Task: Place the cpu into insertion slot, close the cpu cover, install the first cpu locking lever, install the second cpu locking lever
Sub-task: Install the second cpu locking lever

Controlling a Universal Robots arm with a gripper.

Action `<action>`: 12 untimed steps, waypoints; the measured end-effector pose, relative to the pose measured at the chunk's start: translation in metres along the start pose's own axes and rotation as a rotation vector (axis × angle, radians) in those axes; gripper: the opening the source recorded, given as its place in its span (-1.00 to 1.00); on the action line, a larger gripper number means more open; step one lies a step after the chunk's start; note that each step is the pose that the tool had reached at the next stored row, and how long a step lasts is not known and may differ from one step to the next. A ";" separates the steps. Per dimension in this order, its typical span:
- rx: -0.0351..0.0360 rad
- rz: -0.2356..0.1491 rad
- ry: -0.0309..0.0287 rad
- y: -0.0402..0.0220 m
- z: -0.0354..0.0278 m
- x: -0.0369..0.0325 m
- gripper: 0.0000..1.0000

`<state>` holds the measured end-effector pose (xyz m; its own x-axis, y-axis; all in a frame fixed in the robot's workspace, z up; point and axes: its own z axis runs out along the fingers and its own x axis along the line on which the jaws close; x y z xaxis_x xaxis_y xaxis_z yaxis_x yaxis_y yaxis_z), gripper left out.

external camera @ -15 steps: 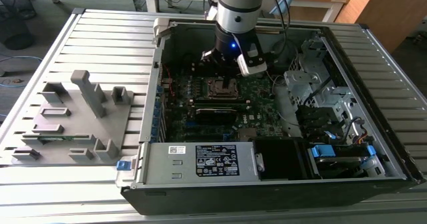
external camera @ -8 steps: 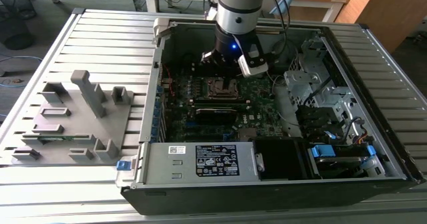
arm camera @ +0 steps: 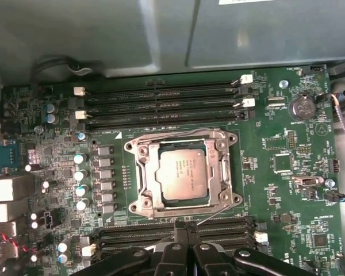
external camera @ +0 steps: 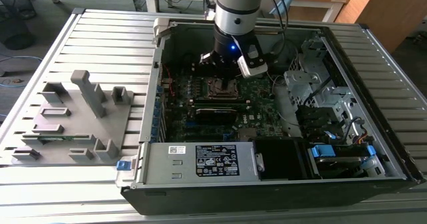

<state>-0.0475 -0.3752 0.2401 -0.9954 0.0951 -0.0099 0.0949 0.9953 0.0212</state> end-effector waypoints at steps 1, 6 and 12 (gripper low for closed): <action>0.0003 -0.001 0.0000 -0.0002 0.0004 0.0008 -0.79; 0.0011 -0.006 0.0000 -0.0006 0.0028 0.0037 -0.79; 0.0078 -0.007 -0.0006 -0.0015 0.0066 0.0086 -0.79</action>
<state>-0.0562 -0.3757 0.2334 -0.9961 0.0877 -0.0106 0.0876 0.9961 0.0134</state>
